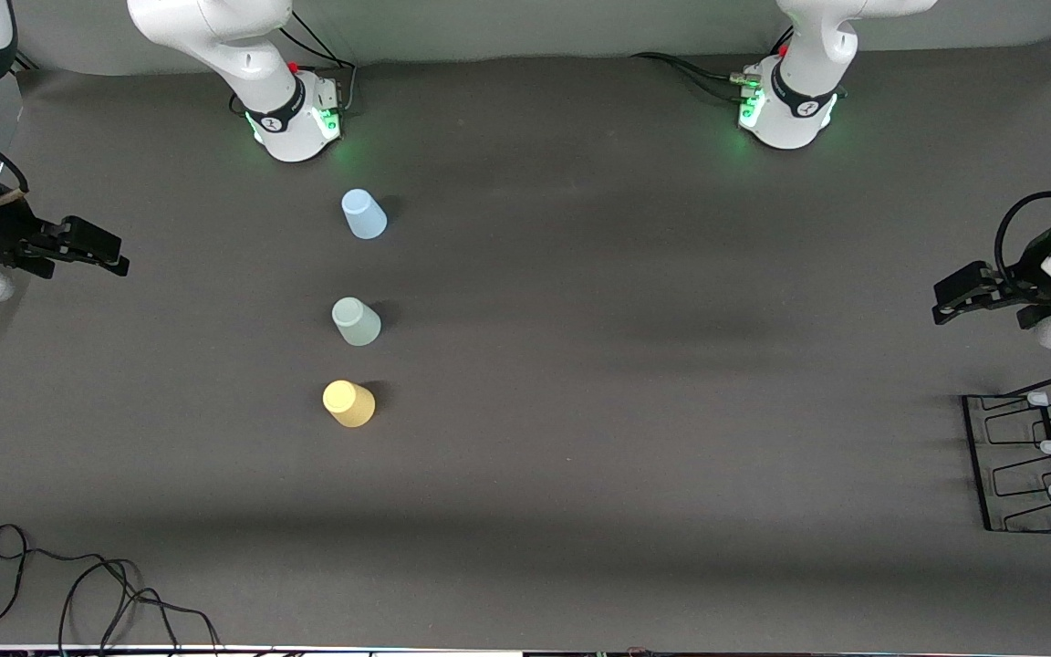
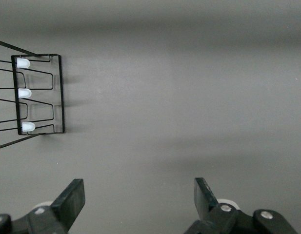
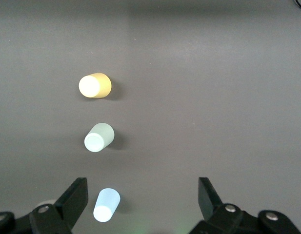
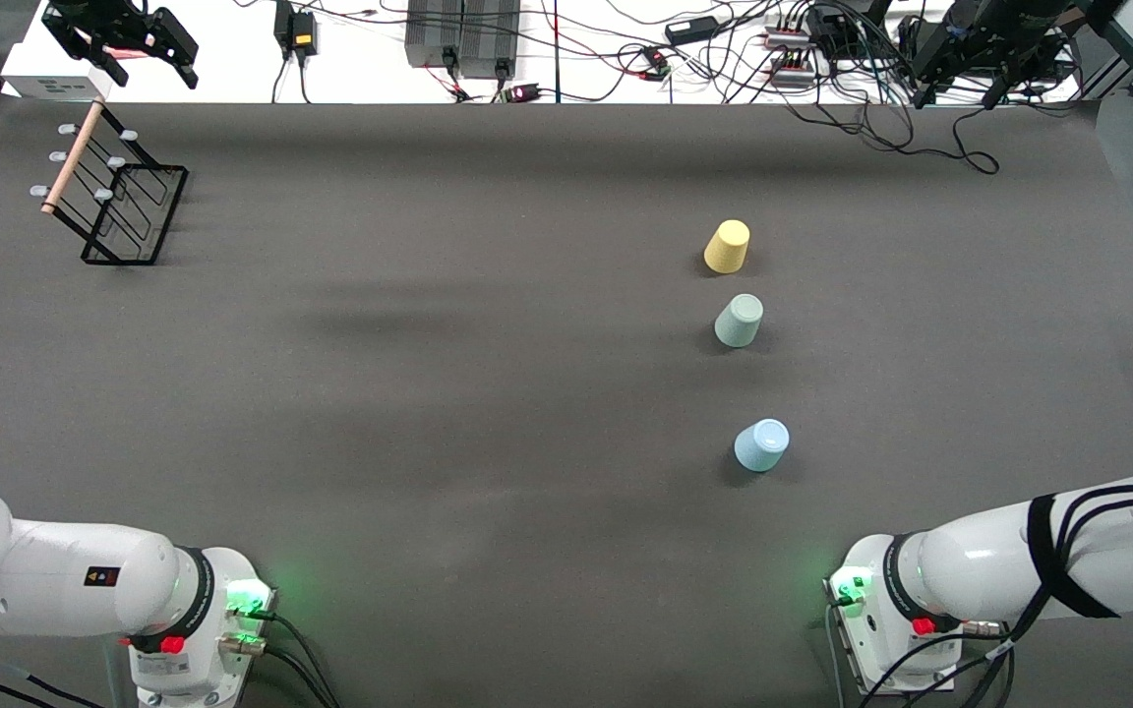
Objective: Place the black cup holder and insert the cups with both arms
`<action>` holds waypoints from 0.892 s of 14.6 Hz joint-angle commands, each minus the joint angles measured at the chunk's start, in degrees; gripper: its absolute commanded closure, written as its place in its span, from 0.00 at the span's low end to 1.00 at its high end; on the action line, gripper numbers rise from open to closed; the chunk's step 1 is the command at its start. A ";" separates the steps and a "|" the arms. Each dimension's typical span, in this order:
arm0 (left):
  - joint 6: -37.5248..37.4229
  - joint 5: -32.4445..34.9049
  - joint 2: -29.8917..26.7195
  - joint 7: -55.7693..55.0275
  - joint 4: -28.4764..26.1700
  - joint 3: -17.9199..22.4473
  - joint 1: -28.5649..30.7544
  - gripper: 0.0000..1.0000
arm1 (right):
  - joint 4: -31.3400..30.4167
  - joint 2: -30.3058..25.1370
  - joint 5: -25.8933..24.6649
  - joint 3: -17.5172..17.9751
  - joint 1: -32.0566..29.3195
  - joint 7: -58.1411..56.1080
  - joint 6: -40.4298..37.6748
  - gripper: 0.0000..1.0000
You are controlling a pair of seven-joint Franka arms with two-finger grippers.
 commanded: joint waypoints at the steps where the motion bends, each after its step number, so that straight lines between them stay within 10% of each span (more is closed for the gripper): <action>1: 0.06 -0.04 0.88 -0.35 1.37 0.13 -0.19 0.00 | 0.85 0.49 -0.29 0.27 -0.43 -0.61 -0.38 0.00; 13: 0.06 -0.12 1.58 -0.09 1.89 0.13 -0.19 0.00 | 0.94 0.58 -0.29 0.18 -0.43 -0.87 -0.38 0.00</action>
